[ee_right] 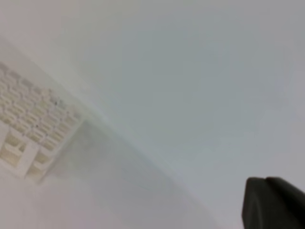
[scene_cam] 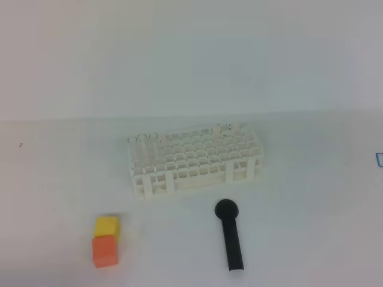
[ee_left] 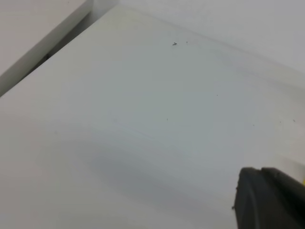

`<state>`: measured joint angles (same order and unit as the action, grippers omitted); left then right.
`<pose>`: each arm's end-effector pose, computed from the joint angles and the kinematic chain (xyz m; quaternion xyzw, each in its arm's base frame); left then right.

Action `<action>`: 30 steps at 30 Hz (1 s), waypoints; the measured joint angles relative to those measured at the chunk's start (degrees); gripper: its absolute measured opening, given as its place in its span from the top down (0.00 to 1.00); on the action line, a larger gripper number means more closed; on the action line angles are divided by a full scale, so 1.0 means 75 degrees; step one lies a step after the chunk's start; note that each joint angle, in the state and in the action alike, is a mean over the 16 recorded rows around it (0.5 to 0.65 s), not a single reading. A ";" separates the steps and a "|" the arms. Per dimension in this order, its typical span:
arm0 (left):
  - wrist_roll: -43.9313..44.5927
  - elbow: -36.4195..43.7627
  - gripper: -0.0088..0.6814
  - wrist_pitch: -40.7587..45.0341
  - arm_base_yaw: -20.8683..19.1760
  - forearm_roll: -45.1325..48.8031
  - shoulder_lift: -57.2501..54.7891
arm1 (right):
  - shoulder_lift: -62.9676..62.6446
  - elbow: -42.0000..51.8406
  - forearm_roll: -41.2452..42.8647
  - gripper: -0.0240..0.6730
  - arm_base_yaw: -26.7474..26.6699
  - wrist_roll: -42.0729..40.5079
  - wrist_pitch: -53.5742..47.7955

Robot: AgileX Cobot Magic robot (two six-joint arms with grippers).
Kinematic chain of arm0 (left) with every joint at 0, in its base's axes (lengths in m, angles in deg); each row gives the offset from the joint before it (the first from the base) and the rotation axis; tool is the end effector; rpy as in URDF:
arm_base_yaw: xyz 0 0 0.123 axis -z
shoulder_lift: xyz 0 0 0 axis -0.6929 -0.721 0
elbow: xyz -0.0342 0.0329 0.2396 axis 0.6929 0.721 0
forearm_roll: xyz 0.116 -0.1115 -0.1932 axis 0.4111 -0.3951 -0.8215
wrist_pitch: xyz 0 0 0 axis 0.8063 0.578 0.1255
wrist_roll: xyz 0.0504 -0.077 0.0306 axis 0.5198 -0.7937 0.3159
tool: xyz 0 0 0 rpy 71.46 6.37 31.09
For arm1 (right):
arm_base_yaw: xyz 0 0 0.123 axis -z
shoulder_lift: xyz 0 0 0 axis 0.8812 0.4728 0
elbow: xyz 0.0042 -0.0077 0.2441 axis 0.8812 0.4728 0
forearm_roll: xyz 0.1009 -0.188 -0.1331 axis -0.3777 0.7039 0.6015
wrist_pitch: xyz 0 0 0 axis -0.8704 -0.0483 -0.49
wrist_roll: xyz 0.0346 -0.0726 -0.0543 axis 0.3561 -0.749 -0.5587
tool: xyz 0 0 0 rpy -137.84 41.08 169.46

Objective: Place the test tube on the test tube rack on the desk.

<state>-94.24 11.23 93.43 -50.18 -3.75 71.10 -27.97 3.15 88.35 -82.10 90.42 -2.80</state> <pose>0.0986 0.0158 0.1742 -0.1278 0.7781 -0.0001 0.6150 0.2226 0.0838 0.2920 -0.3567 0.6876 -0.0698 0.6286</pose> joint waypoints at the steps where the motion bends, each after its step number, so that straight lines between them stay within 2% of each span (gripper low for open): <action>1: 0.0000 0.0000 0.99 0.0000 -0.0001 0.0000 0.0000 | -0.0028 0.0003 0.0008 0.97 -0.0022 -0.0009 -0.0140; 9: 0.0001 -0.0016 0.99 0.0007 -0.0004 -0.0004 -0.0009 | -0.0065 0.0023 0.0021 0.97 -0.0187 0.0363 -0.1023; 19: 0.0001 0.0016 0.99 0.0007 -0.0001 0.0001 0.0009 | -0.0349 0.0033 0.0231 0.97 -0.0167 0.1666 -0.1713; 25: 0.0001 0.0016 0.99 0.0007 -0.0001 0.0001 0.0009 | -0.1018 0.0298 0.0415 0.97 0.0252 0.2531 -0.1446; 30: 0.0000 0.0016 0.99 0.0000 -0.0001 0.0001 0.0009 | -0.2055 0.0956 0.0502 0.97 0.1000 0.3262 -0.0825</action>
<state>-94.24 11.35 93.43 -50.19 -3.74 71.16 -43.38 10.32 92.11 -74.60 114.88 -8.99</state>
